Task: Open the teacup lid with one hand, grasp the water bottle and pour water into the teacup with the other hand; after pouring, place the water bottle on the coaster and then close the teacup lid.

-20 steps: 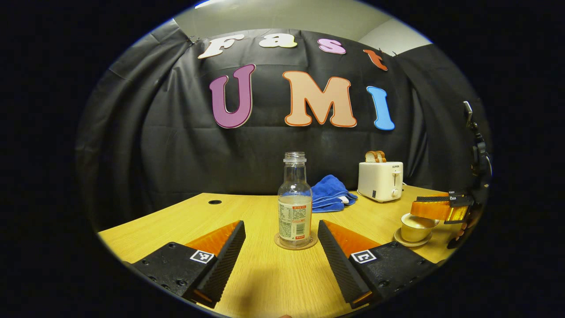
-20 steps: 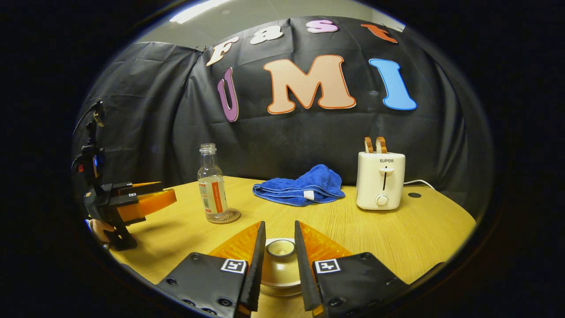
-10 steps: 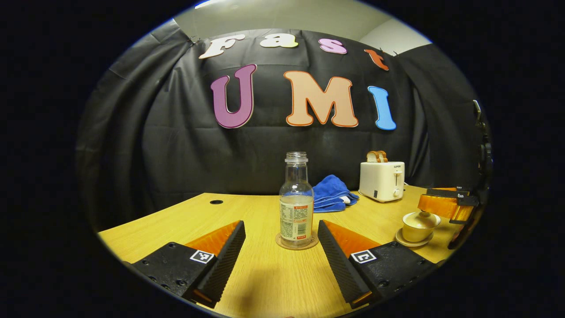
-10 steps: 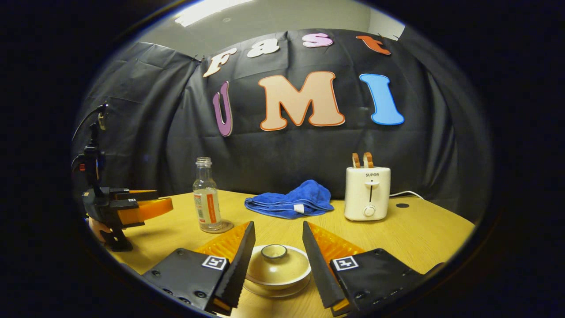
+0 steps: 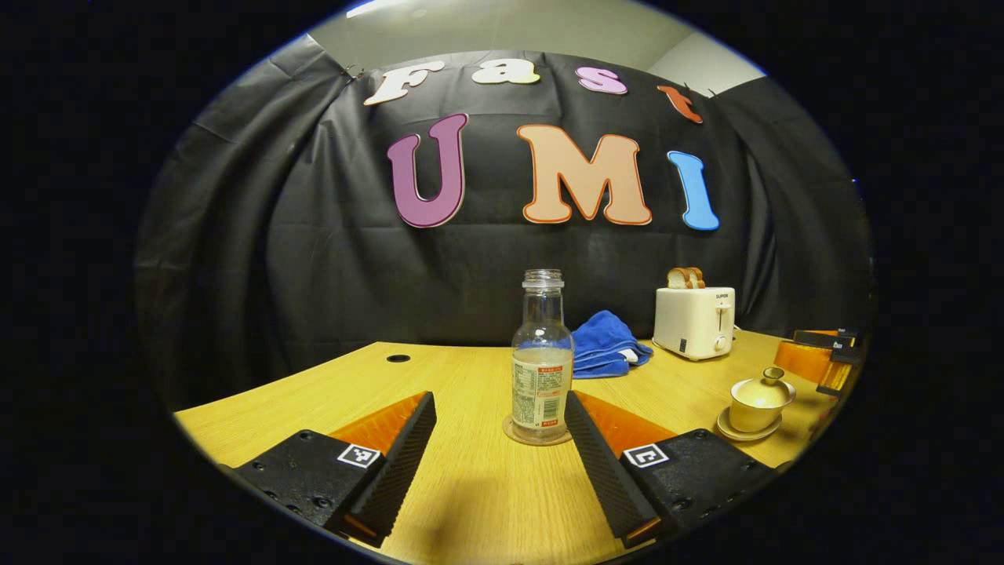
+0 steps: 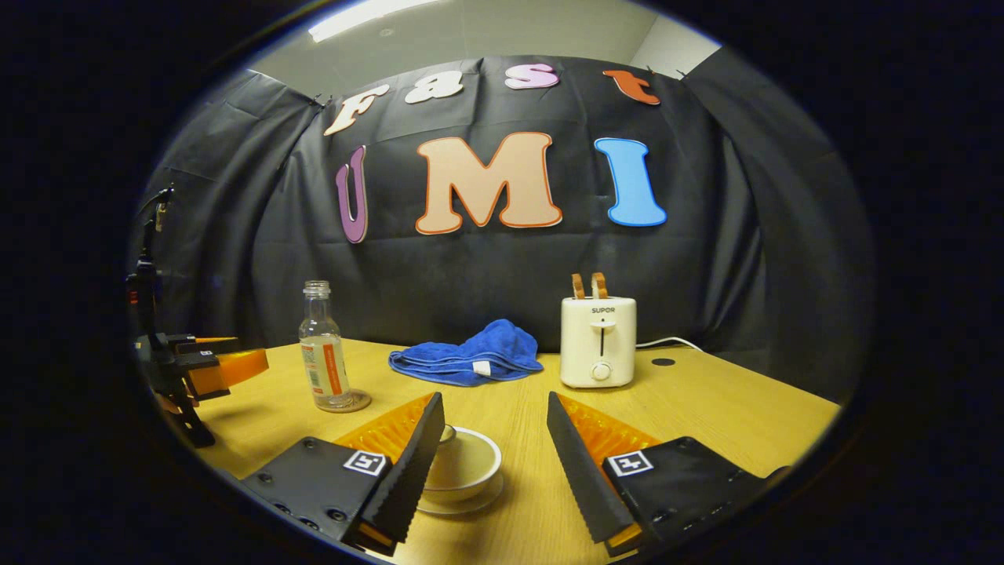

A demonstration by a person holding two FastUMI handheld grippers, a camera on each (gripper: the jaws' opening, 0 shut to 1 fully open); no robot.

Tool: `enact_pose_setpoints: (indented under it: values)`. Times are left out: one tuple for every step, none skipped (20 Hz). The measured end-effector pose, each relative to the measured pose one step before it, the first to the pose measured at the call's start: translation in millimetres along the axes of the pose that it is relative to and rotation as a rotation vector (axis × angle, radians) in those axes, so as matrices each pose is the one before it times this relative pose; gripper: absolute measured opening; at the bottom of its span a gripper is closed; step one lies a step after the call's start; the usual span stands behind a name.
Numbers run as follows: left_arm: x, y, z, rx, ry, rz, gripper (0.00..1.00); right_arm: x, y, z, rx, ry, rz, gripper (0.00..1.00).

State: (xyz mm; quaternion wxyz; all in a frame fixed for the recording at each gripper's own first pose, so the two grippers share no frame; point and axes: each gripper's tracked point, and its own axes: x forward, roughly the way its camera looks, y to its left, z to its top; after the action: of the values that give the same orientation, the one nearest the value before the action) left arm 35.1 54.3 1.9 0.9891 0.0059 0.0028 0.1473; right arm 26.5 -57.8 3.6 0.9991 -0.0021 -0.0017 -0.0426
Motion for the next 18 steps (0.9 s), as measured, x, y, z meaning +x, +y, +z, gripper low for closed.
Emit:
enact_pose_setpoints:
  values:
    - [0.19,0.66,-1.09,-0.00137,-0.00303,0.00173,0.96,-2.95,-5.68,0.30,-0.00092,-0.00159,-0.01915,0.82]
    - [0.68,-0.80,-0.48,0.00159,0.00209,0.00031,0.96,-2.65,-7.80,1.04,-0.00088,-0.00067,-0.02342,0.83]
    - [-0.37,0.87,0.80,-0.00141,-0.00152,0.00201,0.96,-1.42,-8.12,-0.22,-0.00051,-0.00182,-0.02844,0.86]
    - [-0.39,2.22,0.22,0.00168,0.00138,0.00963,0.96,-0.89,-8.04,0.75,-0.00116,-0.00030,-0.03002,0.83]
    - [1.12,3.62,-0.43,-0.00097,-0.00064,0.01741,0.96,-0.61,-8.40,-0.31,-0.00126,-0.00216,-0.03473,0.86]
    - [0.31,3.24,-0.60,0.00152,0.00158,0.01768,0.96,-0.47,-6.52,0.24,-0.00109,-0.00050,-0.03017,0.86]
    - [-0.52,2.48,0.71,-0.00062,-0.00082,0.01457,0.96,-0.20,-5.42,0.24,-0.00159,-0.00191,-0.02993,0.86]
    - [-0.18,3.05,-0.11,0.00179,0.00041,0.01966,0.96,0.10,-7.29,0.64,-0.00126,-0.00140,-0.03349,0.82]
    - [0.06,5.80,-0.72,-0.00044,0.00195,0.02575,0.96,-0.16,-7.31,0.11,-0.00139,-0.00213,-0.03561,0.86]
    - [0.81,3.09,0.55,0.00068,0.00175,0.01928,0.96,-0.10,-5.84,0.13,-0.00079,-0.00172,-0.02993,0.86]
    - [-1.23,0.66,-0.53,0.00074,0.00125,0.00767,0.96,-0.71,-2.10,-0.28,-0.00036,-0.00103,-0.01602,0.86]
    - [-0.25,-0.62,1.36,-0.00200,-0.00440,0.00055,0.96,-0.27,-0.10,0.25,-0.00051,-0.00018,-0.00571,0.83]
    - [0.92,-0.20,-0.83,0.00213,0.00241,-0.00009,0.96,-0.16,-0.76,0.22,-0.00034,0.00028,-0.00230,0.86]
    - [-0.09,-0.29,-0.45,-0.00146,-0.00120,0.00026,0.96,-0.37,-0.24,0.15,0.00019,-0.00045,-0.00143,0.86]
    - [0.59,0.38,0.39,0.00159,-0.00047,-0.00024,0.96,0.02,-0.46,-0.78,-0.00002,-0.00004,0.00047,0.86]
    - [0.08,-0.22,0.57,-0.00088,-0.00007,0.00011,0.96,-0.21,-0.56,0.19,0.00003,-0.00050,-0.00092,0.82]
    - [-0.79,0.62,-0.23,0.00104,-0.00076,-0.00019,0.96,-0.15,-0.12,-0.23,0.00034,0.00009,0.00088,0.82]
    - [0.29,-0.21,-0.24,-0.00021,0.00021,-0.00004,0.96,-0.25,0.34,0.26,-0.00043,0.00027,0.00063,0.86]
